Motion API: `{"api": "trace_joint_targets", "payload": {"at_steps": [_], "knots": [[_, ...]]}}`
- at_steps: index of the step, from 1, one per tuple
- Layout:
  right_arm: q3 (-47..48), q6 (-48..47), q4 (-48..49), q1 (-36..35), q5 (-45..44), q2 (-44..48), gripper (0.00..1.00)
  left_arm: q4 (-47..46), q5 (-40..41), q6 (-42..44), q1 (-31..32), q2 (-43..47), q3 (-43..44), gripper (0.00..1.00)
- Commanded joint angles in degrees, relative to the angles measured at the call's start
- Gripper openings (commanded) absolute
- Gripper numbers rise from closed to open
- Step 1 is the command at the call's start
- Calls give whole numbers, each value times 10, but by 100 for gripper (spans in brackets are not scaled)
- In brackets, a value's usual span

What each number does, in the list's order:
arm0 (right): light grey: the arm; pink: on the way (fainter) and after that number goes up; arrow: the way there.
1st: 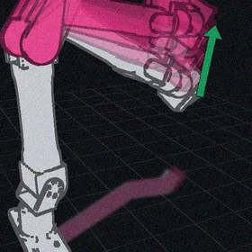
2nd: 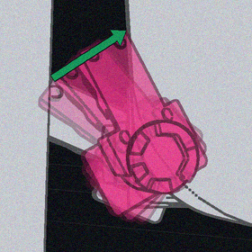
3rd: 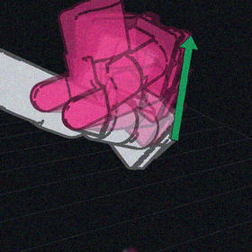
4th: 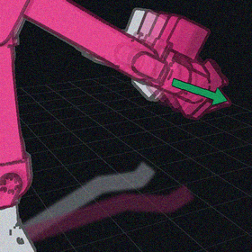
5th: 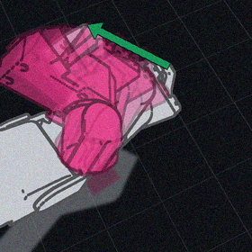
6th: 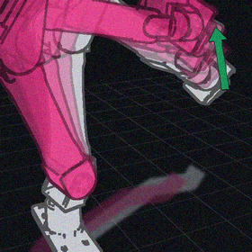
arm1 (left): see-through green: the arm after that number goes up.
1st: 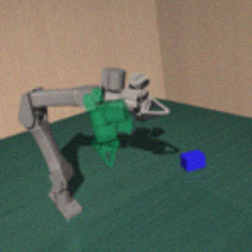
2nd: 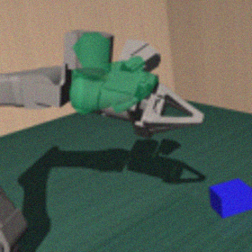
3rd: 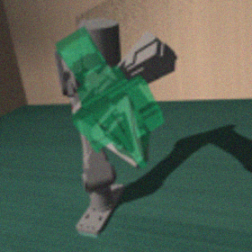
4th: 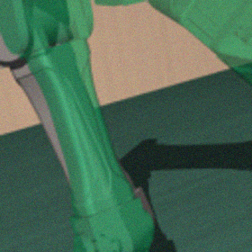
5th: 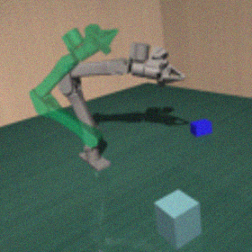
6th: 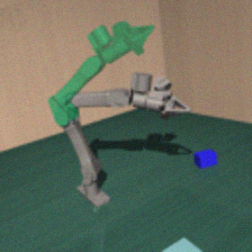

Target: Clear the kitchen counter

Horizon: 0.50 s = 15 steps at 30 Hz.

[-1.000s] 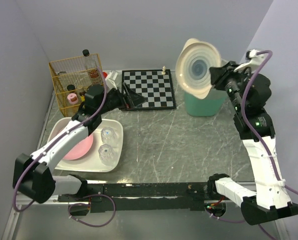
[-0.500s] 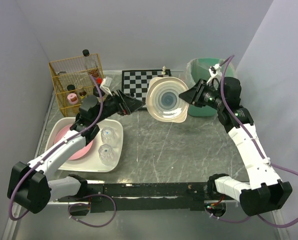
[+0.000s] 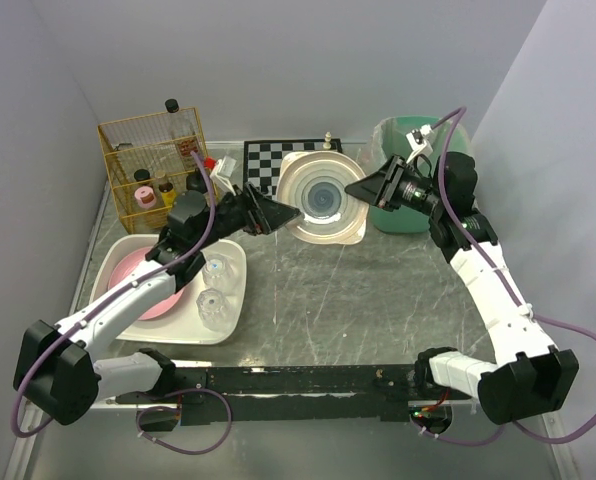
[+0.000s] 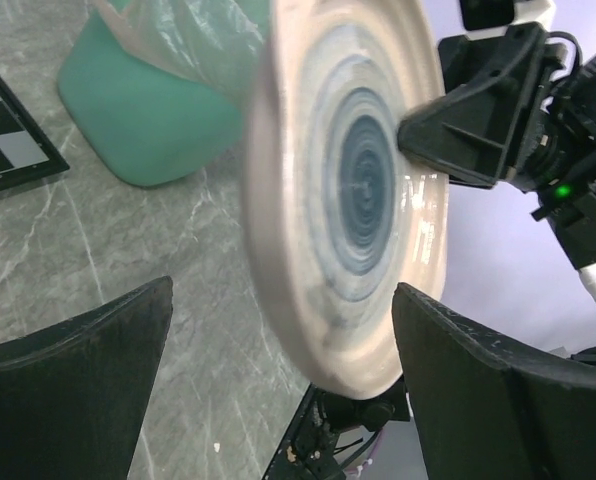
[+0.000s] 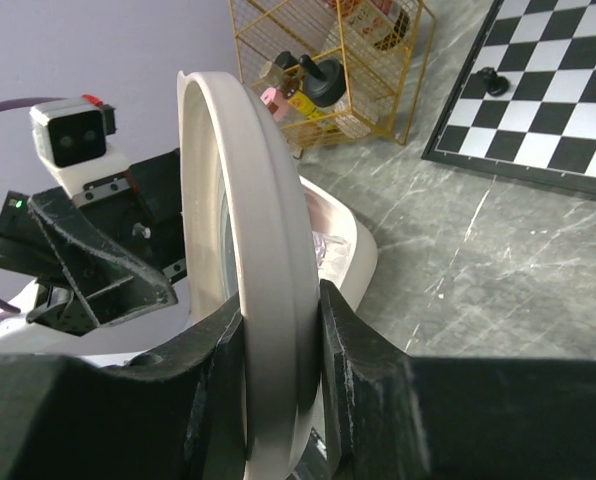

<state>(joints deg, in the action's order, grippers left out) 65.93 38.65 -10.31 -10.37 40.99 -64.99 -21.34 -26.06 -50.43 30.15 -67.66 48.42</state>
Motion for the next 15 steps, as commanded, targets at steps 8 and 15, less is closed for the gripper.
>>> {"api": "trace_joint_targets", "payload": {"at_steps": [8,15], "knots": [[-17,89,150,-1,57,9,0,-26,37,10,15,17,14,71],[-37,130,194,-1,79,-2,0,-35,30,2,14,17,9,52]]}}
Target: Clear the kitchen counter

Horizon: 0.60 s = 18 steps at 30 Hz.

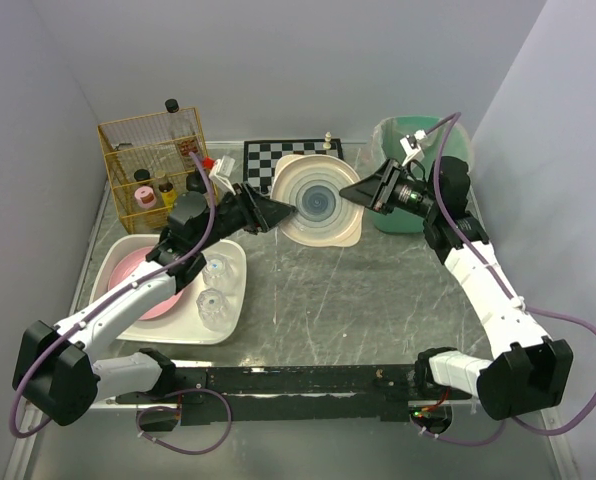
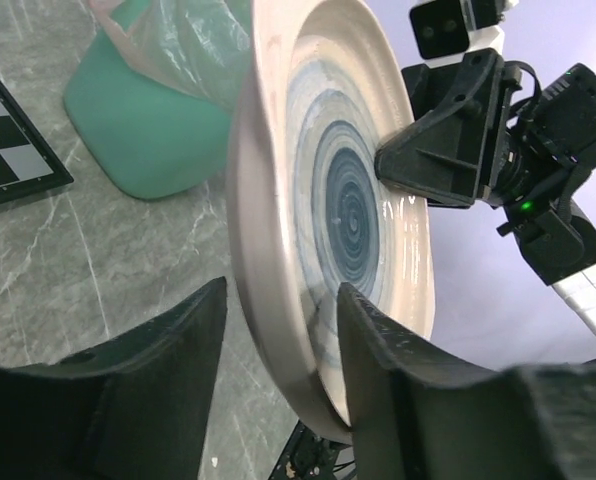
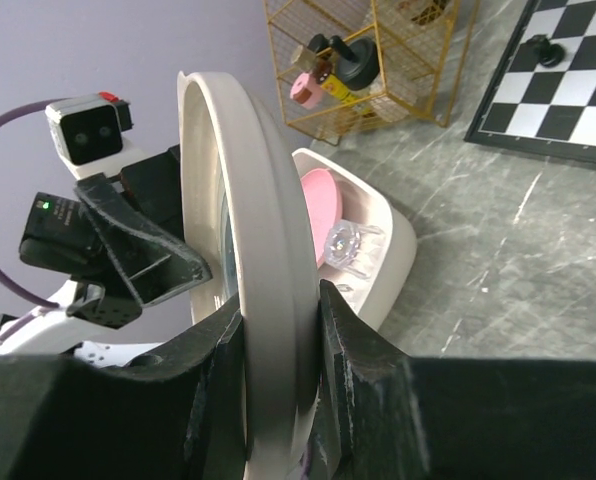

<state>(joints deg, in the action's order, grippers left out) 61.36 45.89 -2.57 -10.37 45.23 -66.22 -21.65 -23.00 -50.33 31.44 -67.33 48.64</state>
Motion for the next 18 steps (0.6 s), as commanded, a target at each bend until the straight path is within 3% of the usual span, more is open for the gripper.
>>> {"api": "trace_joint_targets", "payload": {"at_steps": [1,5,7,10,13,16,17,18], "knots": [[8,56,117,0,35,10,0,-31,-2,1,2,16,8,48],[5,54,118,-1,33,10,0,-26,1,-3,2,19,8,27],[5,44,107,0,26,12,0,-10,4,-3,2,18,13,3],[11,20,83,-1,17,11,4,5,4,-1,1,17,19,1],[19,3,64,0,18,8,34,16,17,-4,2,26,15,1],[40,-39,-12,0,-34,12,53,50,46,-5,-1,40,17,1],[50,-56,-39,1,-57,14,65,56,49,-10,-8,46,16,1],[56,-71,-53,0,-80,18,69,63,51,-18,-15,52,12,1]]}}
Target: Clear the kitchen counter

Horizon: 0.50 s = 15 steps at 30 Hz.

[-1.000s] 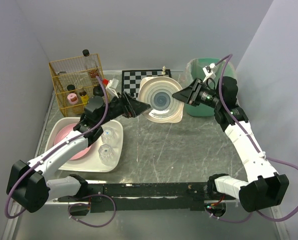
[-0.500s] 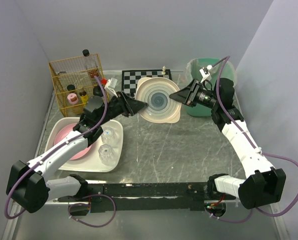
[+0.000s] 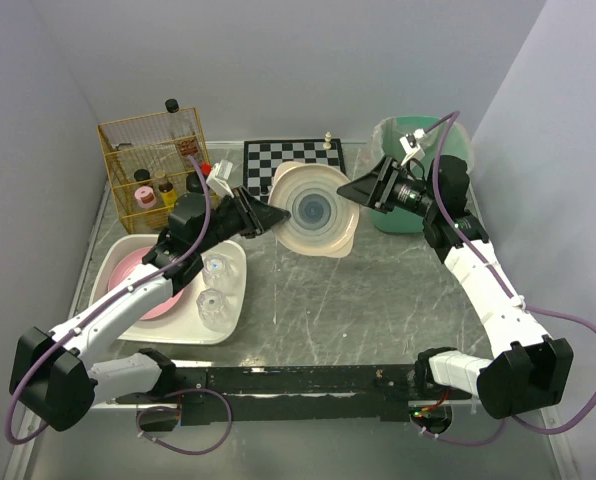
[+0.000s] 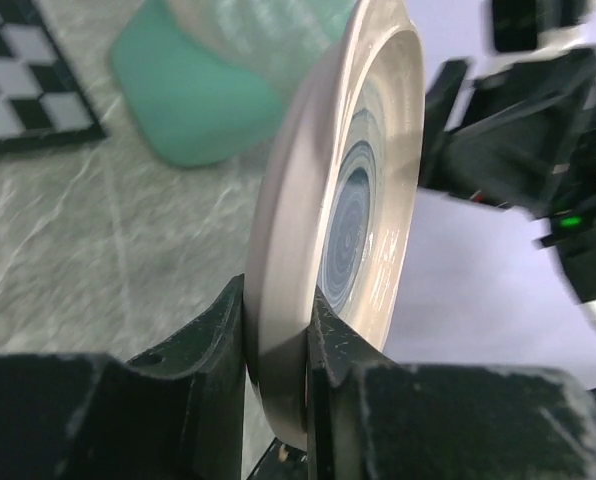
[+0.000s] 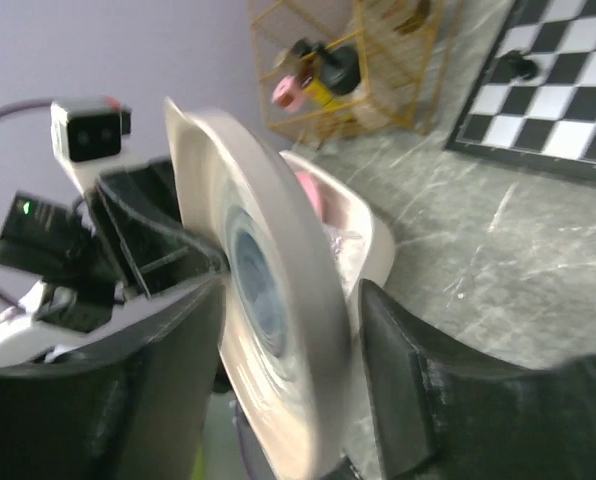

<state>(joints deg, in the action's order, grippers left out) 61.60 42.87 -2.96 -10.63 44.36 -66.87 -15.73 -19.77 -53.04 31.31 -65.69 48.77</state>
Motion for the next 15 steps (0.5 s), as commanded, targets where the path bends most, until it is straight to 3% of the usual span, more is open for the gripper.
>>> {"api": "trace_joint_targets", "payload": {"at_steps": [1,3,8,15], "knots": [[56,-53,-63,3,-88,27,72,13,21,3,-22,44,5,0],[62,-71,-78,10,-109,31,79,45,28,-9,-47,63,-8,1],[55,-82,-84,32,-93,30,80,139,63,-11,-107,157,-48,1],[27,-60,-46,47,-50,17,80,348,110,-4,-196,324,-49,1]]}}
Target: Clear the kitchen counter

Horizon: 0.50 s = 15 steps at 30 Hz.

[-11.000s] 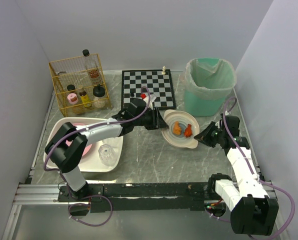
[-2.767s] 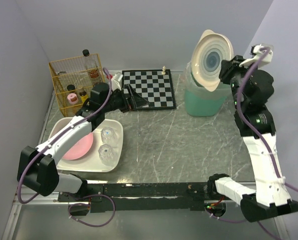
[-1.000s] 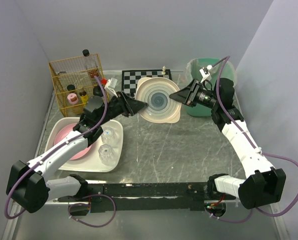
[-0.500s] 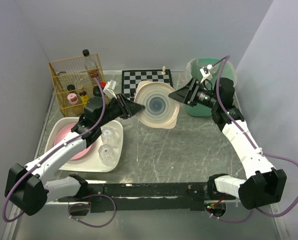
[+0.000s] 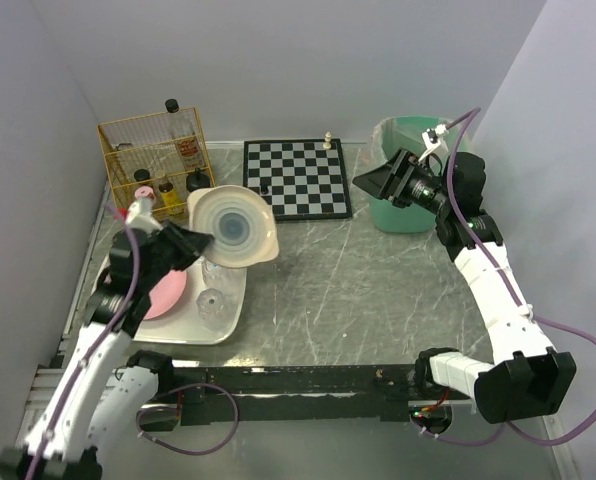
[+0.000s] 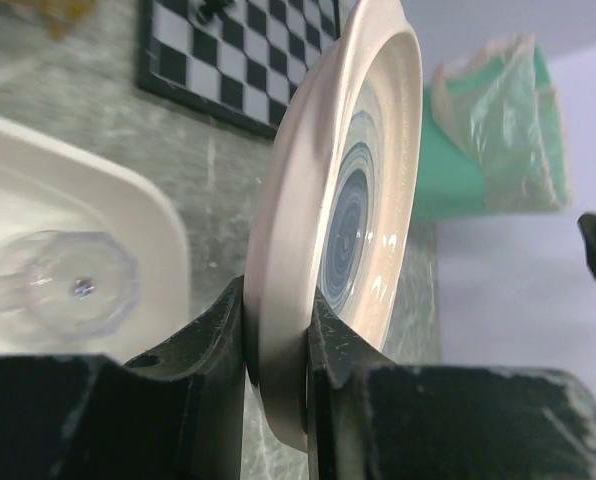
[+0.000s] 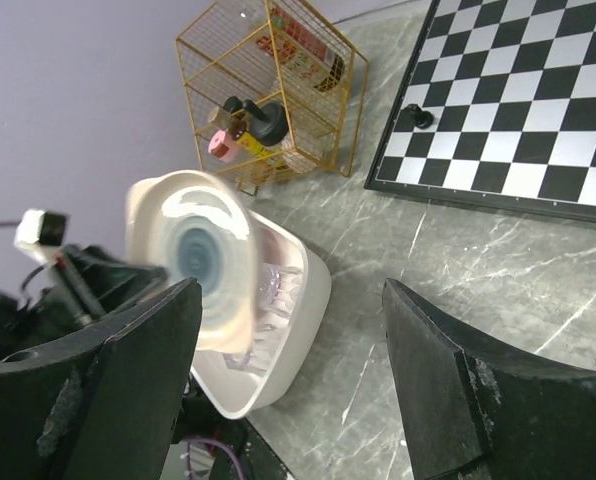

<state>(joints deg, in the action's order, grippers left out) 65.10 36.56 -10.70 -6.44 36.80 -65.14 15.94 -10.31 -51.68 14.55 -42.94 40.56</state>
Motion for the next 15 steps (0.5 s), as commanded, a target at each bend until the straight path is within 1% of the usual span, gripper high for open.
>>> {"api": "trace_joint_targets", "payload": {"at_steps": [1,5,8,9,11,15], "knots": [[-7,4,32,6,31,-6,80,54,28,-21,-32,115,34,1],[-1,18,45,7,50,-24,79,131,85,-46,-36,170,37,1],[-8,40,77,6,77,-35,78,162,101,-61,-36,182,39,1],[-10,45,85,7,86,-38,78,170,126,-62,-36,179,40,1],[-14,48,91,7,93,-41,77,171,139,-63,-36,168,41,1],[-18,38,84,7,92,-39,77,143,143,-60,-40,126,46,1]]}}
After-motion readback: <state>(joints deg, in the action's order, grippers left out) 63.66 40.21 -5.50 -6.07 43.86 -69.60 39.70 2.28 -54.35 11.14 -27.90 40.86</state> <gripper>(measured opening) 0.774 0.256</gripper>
